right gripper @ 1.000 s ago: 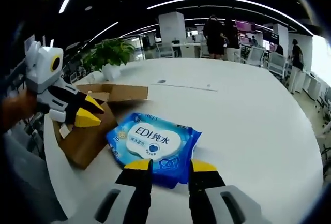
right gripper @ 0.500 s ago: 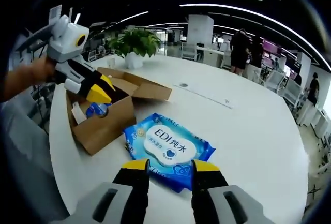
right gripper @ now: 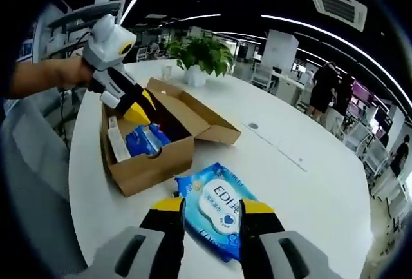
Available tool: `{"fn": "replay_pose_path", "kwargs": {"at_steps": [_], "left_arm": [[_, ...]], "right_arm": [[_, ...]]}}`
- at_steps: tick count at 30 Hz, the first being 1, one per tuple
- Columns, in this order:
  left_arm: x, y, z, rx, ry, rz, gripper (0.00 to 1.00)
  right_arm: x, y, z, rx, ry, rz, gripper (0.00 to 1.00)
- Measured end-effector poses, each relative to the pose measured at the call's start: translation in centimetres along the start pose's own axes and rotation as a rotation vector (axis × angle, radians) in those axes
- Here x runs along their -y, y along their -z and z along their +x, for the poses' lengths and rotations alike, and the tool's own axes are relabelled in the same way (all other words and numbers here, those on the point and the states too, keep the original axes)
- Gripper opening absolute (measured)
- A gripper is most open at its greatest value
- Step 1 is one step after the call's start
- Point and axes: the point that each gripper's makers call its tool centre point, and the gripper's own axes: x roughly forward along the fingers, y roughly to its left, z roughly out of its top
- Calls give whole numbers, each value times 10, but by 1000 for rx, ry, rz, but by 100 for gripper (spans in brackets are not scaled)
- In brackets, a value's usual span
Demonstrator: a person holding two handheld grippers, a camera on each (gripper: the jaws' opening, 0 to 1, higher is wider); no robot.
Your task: Operate the shoe box by opening the lid, removing the specified soft item, and placing it in the target area until the item is outside and the box remains undamaged.
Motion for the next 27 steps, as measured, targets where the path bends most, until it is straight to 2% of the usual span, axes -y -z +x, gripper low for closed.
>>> {"fn": "replay_pose_path", "kwargs": {"at_steps": [13,20,27], "left_arm": [[-38,40,-13,-51,-48,-59,27],[-43,55,-12,-75,-45,-71,26],[-40,65,-5,-101,-20,-95,25]], "right_arm": [[-24,-42,22,52,-73,-51,29],[-40,-55,38,61,-120,-77,29],[-53,-63,57,50,-157,-109,28]]}}
